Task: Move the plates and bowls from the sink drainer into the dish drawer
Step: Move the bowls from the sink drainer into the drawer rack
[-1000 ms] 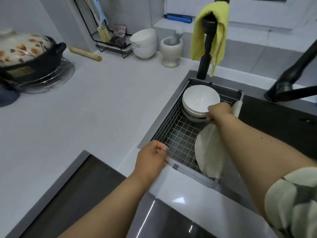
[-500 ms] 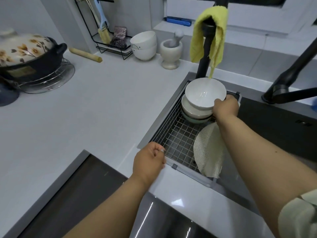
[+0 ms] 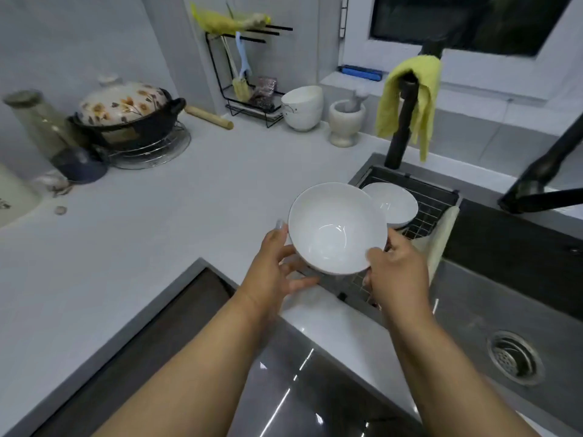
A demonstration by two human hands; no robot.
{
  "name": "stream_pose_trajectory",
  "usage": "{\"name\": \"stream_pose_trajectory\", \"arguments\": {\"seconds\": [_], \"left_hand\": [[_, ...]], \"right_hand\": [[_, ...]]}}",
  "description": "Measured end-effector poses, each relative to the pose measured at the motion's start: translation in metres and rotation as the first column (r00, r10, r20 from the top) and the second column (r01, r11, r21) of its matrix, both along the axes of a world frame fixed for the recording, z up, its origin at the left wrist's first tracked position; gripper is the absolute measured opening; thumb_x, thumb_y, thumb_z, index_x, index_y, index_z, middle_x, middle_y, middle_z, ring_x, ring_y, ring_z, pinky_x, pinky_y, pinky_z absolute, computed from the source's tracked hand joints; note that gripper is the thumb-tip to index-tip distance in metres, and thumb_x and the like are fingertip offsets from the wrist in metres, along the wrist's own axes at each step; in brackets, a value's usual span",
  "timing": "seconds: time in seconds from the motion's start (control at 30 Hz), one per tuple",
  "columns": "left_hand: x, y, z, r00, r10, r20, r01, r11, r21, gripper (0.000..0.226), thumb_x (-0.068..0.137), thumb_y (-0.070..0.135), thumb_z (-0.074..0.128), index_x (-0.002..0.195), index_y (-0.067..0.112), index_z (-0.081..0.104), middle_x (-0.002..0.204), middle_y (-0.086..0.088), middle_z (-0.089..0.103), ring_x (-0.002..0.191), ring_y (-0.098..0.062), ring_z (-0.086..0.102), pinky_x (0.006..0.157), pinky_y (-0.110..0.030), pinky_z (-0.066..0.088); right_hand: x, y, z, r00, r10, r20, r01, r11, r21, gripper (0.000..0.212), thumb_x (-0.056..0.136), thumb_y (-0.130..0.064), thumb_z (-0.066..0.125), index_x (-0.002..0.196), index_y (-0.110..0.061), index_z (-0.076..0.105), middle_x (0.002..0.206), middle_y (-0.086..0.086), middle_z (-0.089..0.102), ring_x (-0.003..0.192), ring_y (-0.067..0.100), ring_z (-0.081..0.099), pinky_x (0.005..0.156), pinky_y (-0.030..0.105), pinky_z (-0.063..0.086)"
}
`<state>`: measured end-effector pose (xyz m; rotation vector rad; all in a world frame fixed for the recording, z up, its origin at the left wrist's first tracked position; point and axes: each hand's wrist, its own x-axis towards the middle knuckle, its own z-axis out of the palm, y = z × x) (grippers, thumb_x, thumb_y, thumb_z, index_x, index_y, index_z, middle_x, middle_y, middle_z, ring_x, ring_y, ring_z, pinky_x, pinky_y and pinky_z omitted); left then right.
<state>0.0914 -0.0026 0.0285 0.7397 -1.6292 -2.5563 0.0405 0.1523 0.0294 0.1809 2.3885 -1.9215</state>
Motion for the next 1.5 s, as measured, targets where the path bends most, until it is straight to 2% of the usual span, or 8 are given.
{"name": "stream_pose_trajectory", "arguments": {"seconds": [0.2,0.3,0.47,0.6,0.8,0.93,1.13,1.5], "left_hand": [[0.067,-0.032,0.014,0.981,0.194,0.015,-0.195,0.973,0.125,0.041,0.094,0.042,0.049,0.125,0.016,0.057,0.113,-0.011,0.071,0.103,-0.032,0.067,0.085,-0.057,0.054],[0.111,-0.053,0.016,0.954,0.301,0.011,-0.299,0.944,0.14,0.035,0.096,0.041,0.043,0.111,0.017,0.063,0.098,-0.009,0.075,0.09,-0.03,0.071,0.087,-0.058,0.052],[0.192,-0.092,0.016,0.9,0.435,0.004,-0.433,0.895,0.107,0.046,0.096,0.052,0.035,0.116,0.021,0.063,0.105,-0.009,0.074,0.096,-0.031,0.069,0.083,-0.059,0.053],[0.265,-0.117,0.016,0.865,0.502,-0.001,-0.501,0.862,0.08,0.045,0.097,0.052,0.033,0.113,0.023,0.064,0.101,-0.007,0.075,0.086,-0.025,0.072,0.064,-0.044,0.059],[0.37,-0.147,0.014,0.813,0.583,-0.004,-0.583,0.812,-0.019,0.038,0.098,0.042,0.04,0.12,0.019,0.061,0.106,-0.005,0.073,0.095,-0.023,0.069,0.066,-0.035,0.056],[0.434,-0.163,0.017,0.763,0.647,0.011,-0.646,0.763,-0.023,0.039,0.096,0.052,0.037,0.11,0.029,0.066,0.103,0.002,0.075,0.098,-0.021,0.069,0.079,-0.04,0.055],[0.53,-0.183,0.008,0.654,0.744,0.134,-0.752,0.659,0.012,0.045,0.094,0.057,0.039,0.115,0.027,0.065,0.108,-0.002,0.073,0.099,-0.026,0.07,0.073,-0.039,0.057],[0.707,-0.176,-0.046,0.483,0.858,0.176,-0.87,0.448,0.206,0.034,0.097,0.03,0.044,0.12,0.011,0.06,0.118,-0.016,0.067,0.104,-0.035,0.065,0.075,-0.045,0.058]], "right_hand": [[0.067,-0.05,0.006,0.975,0.223,-0.006,-0.223,0.97,-0.098,0.038,0.084,-0.008,0.053,0.113,-0.032,0.058,0.056,-0.007,0.059,0.048,0.009,0.053,0.043,0.02,0.041],[0.093,-0.074,0.009,0.938,0.343,0.04,-0.333,0.929,-0.16,0.024,0.089,-0.032,0.058,0.112,-0.024,0.06,0.068,-0.003,0.056,0.059,0.009,0.052,0.055,0.025,0.04],[0.146,-0.122,0.011,0.753,0.632,0.183,-0.535,0.751,-0.386,0.04,0.087,-0.05,0.053,0.116,-0.023,0.057,0.095,0.002,0.065,0.085,0.018,0.063,0.059,0.034,0.051],[0.2,-0.158,0.006,0.615,0.766,0.186,-0.599,0.608,-0.521,0.045,0.076,-0.046,0.06,0.113,-0.021,0.063,0.106,0.012,0.069,0.094,0.027,0.067,0.081,0.05,0.055],[0.282,-0.202,-0.001,0.528,0.836,0.15,-0.638,0.507,-0.58,0.045,0.072,-0.037,0.06,0.11,-0.014,0.062,0.11,0.016,0.066,0.1,0.036,0.06,0.085,0.061,0.049],[0.33,-0.227,-0.004,0.438,0.885,0.159,-0.672,0.44,-0.596,0.06,0.071,-0.038,0.057,0.123,-0.009,0.056,0.125,0.019,0.061,0.113,0.041,0.058,0.078,0.053,0.054],[0.412,-0.261,-0.015,0.294,0.94,0.172,-0.748,0.339,-0.57,0.034,0.068,-0.034,0.058,0.098,-0.02,0.064,0.102,0.005,0.07,0.098,0.028,0.062,0.067,0.044,0.056],[0.566,-0.308,-0.059,0.06,0.907,0.417,-0.75,0.317,-0.581,0.052,0.081,-0.038,0.053,0.128,-0.014,0.054,0.123,0.018,0.061,0.112,0.038,0.06,0.069,0.048,0.058]]}}
